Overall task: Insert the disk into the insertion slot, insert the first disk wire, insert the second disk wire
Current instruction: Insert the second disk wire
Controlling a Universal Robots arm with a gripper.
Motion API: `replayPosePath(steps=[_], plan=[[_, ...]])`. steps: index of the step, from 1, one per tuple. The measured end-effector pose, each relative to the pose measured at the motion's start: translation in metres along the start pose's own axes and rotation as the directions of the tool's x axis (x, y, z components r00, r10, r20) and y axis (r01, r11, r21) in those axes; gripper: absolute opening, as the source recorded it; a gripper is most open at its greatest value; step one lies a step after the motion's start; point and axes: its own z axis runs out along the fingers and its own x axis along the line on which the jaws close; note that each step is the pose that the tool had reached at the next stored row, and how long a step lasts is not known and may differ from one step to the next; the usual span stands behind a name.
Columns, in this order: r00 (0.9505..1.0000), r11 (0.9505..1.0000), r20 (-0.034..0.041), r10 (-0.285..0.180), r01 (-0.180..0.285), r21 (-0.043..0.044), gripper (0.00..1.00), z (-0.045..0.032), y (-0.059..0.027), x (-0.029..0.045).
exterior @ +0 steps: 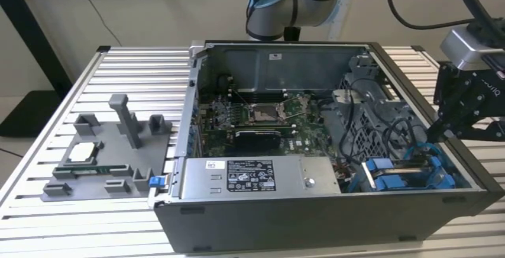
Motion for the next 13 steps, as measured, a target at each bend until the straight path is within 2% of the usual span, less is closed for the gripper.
replayPosePath(steps=[2, 4, 7, 13], plan=[[1.0000, 1.0000, 0.0006, 0.000, 0.000, 0.0000, 0.00, -0.0018, 0.0000, -0.0002], [1.0000, 1.0000, 0.0035, 0.000, 0.000, -0.0001, 0.00, -0.0072, 0.0004, -0.0008], [0.9999, 1.0000, 0.0108, 0.000, 0.000, -0.0001, 0.00, -0.0151, 0.0026, -0.0017], [0.9997, 1.0000, 0.0234, 0.000, 0.000, -0.0003, 0.00, -0.0224, 0.0124, -0.0025]])
